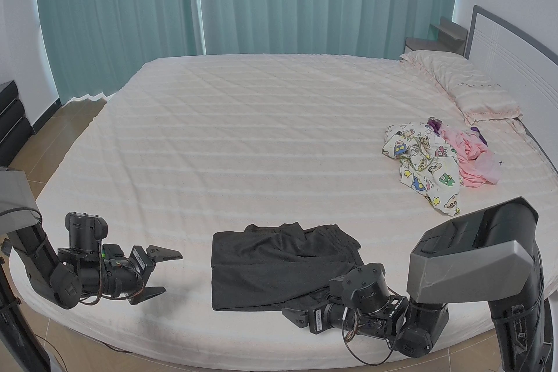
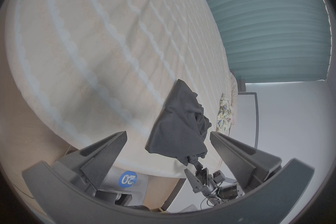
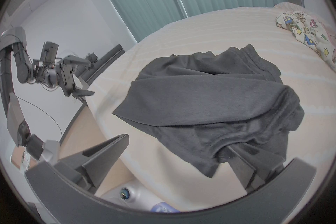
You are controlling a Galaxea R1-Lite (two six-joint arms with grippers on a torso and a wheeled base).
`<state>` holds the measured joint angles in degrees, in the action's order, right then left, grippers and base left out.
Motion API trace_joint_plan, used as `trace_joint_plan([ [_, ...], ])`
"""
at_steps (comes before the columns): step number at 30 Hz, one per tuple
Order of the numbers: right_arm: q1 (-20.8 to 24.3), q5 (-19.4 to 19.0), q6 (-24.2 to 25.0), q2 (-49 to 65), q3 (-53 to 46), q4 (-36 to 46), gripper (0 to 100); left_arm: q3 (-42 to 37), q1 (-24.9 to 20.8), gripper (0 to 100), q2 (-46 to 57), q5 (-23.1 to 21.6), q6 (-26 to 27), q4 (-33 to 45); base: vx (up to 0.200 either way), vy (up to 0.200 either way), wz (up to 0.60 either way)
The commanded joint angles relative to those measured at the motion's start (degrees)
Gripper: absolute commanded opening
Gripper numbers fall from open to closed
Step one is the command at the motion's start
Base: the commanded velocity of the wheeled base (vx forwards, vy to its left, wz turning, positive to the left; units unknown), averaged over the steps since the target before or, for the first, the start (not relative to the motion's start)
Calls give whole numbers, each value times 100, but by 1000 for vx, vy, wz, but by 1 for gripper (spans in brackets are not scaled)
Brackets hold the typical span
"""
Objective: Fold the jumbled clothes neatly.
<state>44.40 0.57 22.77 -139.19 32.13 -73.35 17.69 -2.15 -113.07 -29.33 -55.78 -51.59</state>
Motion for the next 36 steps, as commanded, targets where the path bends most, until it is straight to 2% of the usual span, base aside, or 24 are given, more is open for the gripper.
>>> trace_joint_plan([
  [1,-177,4,-150,15,-269,-65,100,-2,-5,100,-5,-2,-3,0,0,0,0],
  [8,-318,-5,-405,15,-471,-188,100,-2,-5,100,-5,-2,6,0,0,0,0],
  [9,-318,-5,-449,6,-489,-188,0,-2,-5,100,-5,-2,6,0,0,0,0],
  [17,-335,-5,-616,94,-656,-188,0,-2,-5,100,-5,-2,6,0,0,0,0],
  [33,-898,-101,-722,630,-1306,-426,0,-2,-5,100,-14,-2,15,0,0,0,0],
  [36,-1126,-180,-765,604,-1500,-434,0,-2,-14,100,-14,-2,15,0,0,0,0],
])
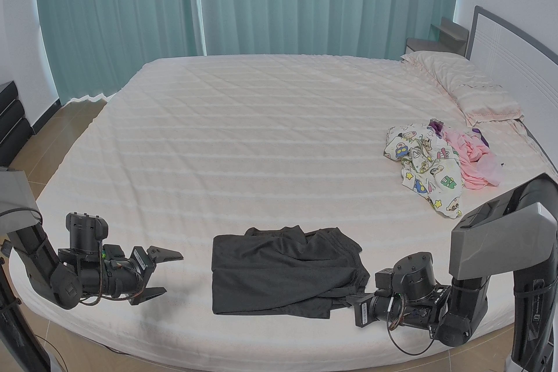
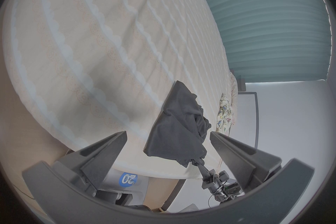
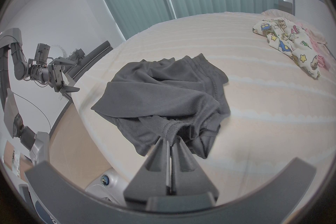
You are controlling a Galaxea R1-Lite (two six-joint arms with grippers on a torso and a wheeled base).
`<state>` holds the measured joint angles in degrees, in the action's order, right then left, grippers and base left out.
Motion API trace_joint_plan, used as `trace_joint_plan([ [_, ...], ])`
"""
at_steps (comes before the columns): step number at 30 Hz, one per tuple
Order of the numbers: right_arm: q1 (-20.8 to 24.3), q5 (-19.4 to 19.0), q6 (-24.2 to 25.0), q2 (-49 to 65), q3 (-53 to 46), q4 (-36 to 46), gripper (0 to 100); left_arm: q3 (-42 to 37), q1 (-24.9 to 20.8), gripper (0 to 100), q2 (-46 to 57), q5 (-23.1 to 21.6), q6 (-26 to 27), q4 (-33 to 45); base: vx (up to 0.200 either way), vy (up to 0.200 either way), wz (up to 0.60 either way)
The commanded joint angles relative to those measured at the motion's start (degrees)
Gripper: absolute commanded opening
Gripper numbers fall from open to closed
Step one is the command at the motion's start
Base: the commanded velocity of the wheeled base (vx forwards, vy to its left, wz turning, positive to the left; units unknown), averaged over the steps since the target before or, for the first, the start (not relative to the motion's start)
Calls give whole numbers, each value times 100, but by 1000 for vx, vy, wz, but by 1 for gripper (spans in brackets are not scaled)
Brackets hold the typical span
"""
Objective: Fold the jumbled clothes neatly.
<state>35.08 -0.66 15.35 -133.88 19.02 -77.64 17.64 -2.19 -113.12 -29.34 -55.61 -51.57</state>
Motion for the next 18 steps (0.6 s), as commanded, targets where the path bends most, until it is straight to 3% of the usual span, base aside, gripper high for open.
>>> trace_joint_plan([
  [1,-221,-84,-23,72,-223,-23,0,3,-9,100,-9,-1,-2,-3,0,0,0],
  [17,-714,-136,-506,28,-495,-49,0,3,-18,100,-9,-1,-2,-3,0,0,0],
  [18,-722,-136,-533,28,-504,-49,100,3,-18,100,-9,-1,-2,-3,0,0,0],
])
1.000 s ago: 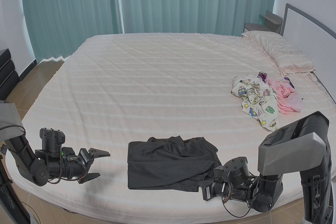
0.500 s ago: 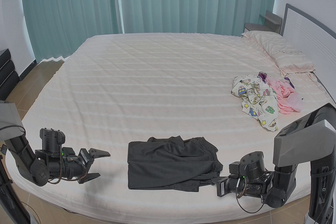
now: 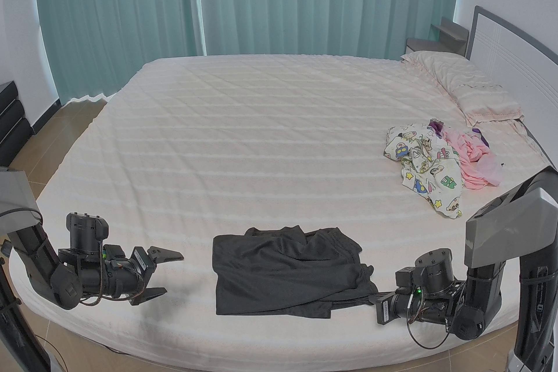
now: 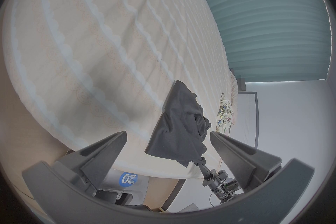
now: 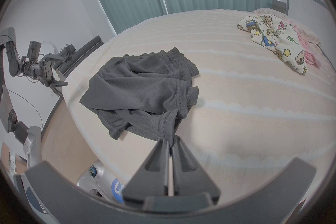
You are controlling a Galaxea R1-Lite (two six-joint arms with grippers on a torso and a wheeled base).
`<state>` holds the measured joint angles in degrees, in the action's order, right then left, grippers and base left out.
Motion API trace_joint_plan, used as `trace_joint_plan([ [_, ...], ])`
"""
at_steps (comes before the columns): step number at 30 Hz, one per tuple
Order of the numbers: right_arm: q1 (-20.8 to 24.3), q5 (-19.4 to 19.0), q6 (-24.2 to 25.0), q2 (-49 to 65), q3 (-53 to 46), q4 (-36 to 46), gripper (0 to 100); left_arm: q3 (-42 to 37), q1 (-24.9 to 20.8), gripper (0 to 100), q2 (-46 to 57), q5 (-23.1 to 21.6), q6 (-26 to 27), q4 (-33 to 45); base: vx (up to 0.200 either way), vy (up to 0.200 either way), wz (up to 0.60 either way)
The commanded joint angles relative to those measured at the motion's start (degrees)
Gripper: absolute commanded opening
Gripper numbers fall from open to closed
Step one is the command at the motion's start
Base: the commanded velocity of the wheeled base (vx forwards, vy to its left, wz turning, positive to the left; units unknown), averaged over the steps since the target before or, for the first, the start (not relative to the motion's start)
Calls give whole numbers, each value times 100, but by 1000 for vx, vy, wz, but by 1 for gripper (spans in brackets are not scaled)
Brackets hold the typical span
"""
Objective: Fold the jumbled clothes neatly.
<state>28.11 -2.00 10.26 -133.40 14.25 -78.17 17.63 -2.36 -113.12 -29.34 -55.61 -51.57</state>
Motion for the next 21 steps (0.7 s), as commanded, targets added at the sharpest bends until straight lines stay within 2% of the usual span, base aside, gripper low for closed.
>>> trace_joint_plan([
  [1,-25,-2,-60,-28,-45,3,100,4,-1,100,-9,-1,-2,-3,0,0,0],
  [4,-25,-11,-121,-10,-133,3,100,4,-1,100,-9,-1,-2,-3,0,0,0],
  [7,1,-231,-77,209,-265,-129,100,4,-1,100,-9,-1,-2,-3,0,0,0],
  [13,-333,-310,-42,473,227,-278,100,4,-1,100,-9,-1,-2,-3,0,0,0],
  [17,-324,-398,538,420,1106,-14,100,4,-1,100,-9,-1,-2,-3,0,0,0],
  [20,-166,-398,749,271,1607,460,100,4,-1,100,-9,-1,-2,-3,0,0,0],
  [21,-60,-407,1004,139,2073,864,100,4,-1,100,-9,-1,-2,-3,0,0,0],
])
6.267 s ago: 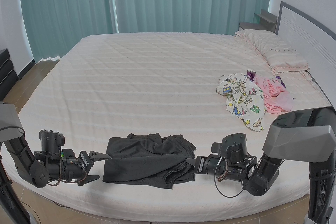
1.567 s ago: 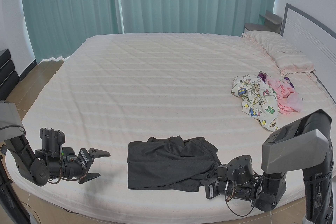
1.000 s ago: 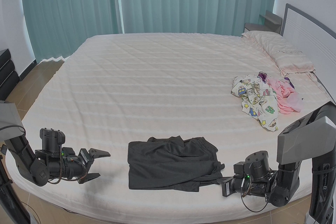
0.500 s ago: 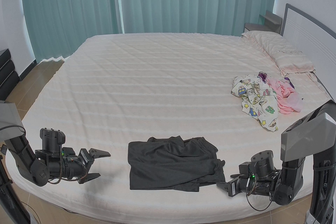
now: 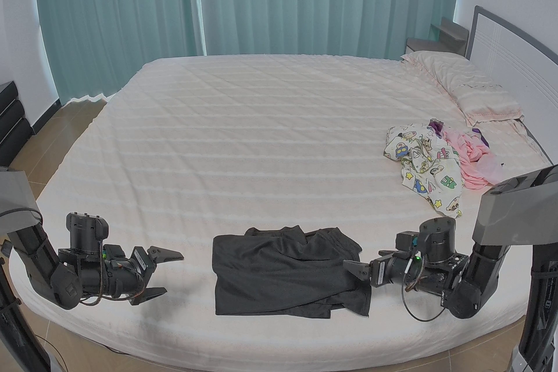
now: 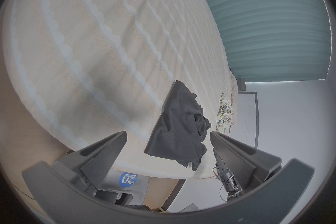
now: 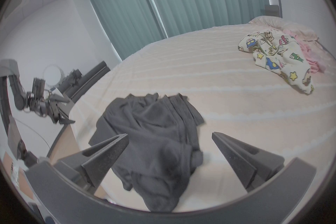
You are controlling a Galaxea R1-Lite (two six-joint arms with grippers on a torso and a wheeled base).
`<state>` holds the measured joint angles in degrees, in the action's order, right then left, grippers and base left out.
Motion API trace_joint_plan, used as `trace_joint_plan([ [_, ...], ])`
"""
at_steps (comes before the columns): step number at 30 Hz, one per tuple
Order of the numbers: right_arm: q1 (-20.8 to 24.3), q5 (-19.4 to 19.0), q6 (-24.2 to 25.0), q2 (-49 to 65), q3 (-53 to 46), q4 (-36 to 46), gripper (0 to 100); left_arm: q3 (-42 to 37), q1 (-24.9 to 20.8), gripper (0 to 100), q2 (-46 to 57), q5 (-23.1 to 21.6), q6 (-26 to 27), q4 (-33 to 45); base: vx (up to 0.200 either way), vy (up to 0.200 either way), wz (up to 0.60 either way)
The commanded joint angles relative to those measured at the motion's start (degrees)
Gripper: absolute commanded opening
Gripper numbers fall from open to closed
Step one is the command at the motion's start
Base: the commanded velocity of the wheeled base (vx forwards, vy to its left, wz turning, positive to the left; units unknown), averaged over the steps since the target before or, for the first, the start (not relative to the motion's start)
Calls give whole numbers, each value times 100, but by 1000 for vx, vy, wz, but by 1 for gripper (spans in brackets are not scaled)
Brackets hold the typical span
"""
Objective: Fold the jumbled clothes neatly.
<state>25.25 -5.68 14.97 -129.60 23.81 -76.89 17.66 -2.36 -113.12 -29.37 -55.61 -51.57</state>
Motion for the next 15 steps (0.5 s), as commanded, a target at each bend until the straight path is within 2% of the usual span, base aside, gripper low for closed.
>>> trace_joint_plan([
  [1,261,-47,630,-285,1284,860,100,0,-1,100,-9,1,-2,-3,0,0,0],
  [3,411,-56,955,-602,1961,1220,100,0,-1,100,-9,1,-2,-3,0,0,0],
  [5,437,-65,973,-839,2365,1466,100,0,-1,100,-9,1,-2,-3,0,0,0],
  [15,393,-232,1025,-1226,3147,2143,100,0,-1,100,-9,1,-2,-3,0,0,0],
])
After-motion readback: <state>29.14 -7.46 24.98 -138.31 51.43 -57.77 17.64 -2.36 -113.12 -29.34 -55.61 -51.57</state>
